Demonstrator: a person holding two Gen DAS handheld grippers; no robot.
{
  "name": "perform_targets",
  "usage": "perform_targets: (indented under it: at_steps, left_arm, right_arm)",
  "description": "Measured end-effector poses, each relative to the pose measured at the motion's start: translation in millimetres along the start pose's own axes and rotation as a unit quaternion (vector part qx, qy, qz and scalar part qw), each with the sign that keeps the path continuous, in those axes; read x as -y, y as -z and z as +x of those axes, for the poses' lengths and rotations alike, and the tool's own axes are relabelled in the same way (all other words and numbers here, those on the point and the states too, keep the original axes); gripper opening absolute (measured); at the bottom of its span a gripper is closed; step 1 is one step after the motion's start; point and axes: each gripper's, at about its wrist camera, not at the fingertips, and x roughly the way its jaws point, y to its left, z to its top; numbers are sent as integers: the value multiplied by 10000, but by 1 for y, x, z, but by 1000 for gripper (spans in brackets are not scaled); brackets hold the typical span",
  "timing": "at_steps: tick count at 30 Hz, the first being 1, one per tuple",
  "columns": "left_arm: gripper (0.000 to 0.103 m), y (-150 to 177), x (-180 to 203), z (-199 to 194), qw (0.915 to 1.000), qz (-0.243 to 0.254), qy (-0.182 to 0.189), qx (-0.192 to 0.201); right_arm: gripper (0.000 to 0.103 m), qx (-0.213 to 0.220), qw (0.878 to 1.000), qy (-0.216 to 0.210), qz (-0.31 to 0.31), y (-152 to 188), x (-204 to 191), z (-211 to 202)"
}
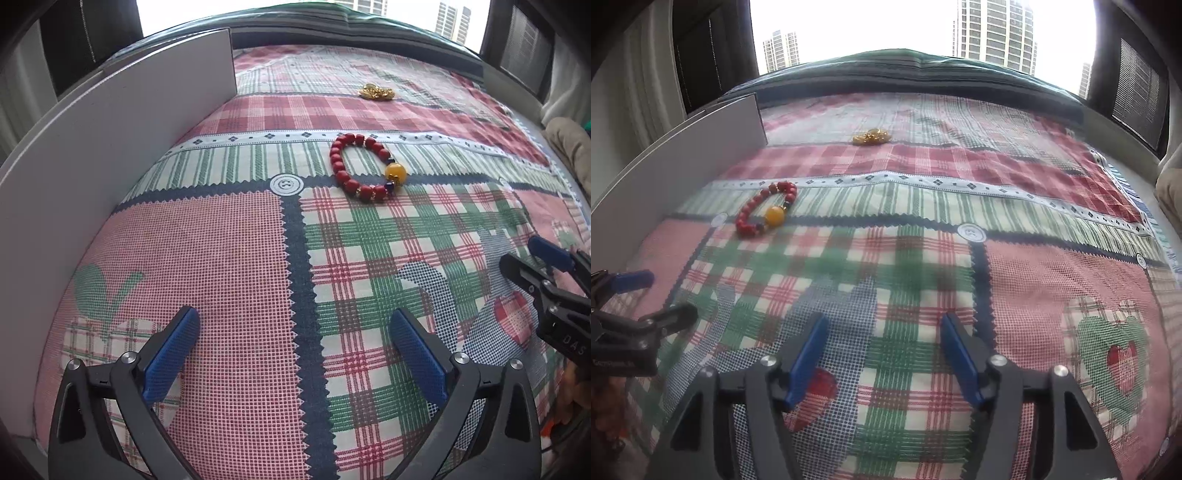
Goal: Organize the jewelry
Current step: 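Move both open tools back over the red bead bracelet on the quilt, then grasp the red bead bracelet with amber bead with the left tool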
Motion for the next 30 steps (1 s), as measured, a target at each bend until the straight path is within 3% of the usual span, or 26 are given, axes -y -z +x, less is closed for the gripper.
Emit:
perform_targets:
  at_steps: [11, 15, 17, 20, 26, 27, 30]
  left_arm:
    - [103, 2, -1, 0, 9997, 123, 106, 173]
    - [102, -9, 1, 3, 9990, 274, 253, -256]
    - [101, -19, 1, -3, 9971, 240, 610, -376]
    - [101, -43, 7, -25, 9950, 214, 966, -144]
    - [101, -89, 45, -31, 9897, 927, 1057, 286]
    - [100, -93, 53, -23, 9886, 1089, 1008, 270]
    - [81, -101, 70, 7, 9865, 1407, 834, 96]
  right_arm:
    - [72, -33, 9998, 89, -150, 1, -5, 3]
    - [72, -32, 9998, 87, -151, 1, -5, 3]
    - [72, -32, 9998, 91, -151, 1, -5, 3]
    - [72, -31, 9998, 90, -149, 2, -5, 3]
    - [72, -30, 9998, 90, -147, 2, -5, 3]
    - [72, -30, 9998, 91, -148, 2, -5, 4]
    - [72, -31, 9998, 91, -148, 2, -5, 3]
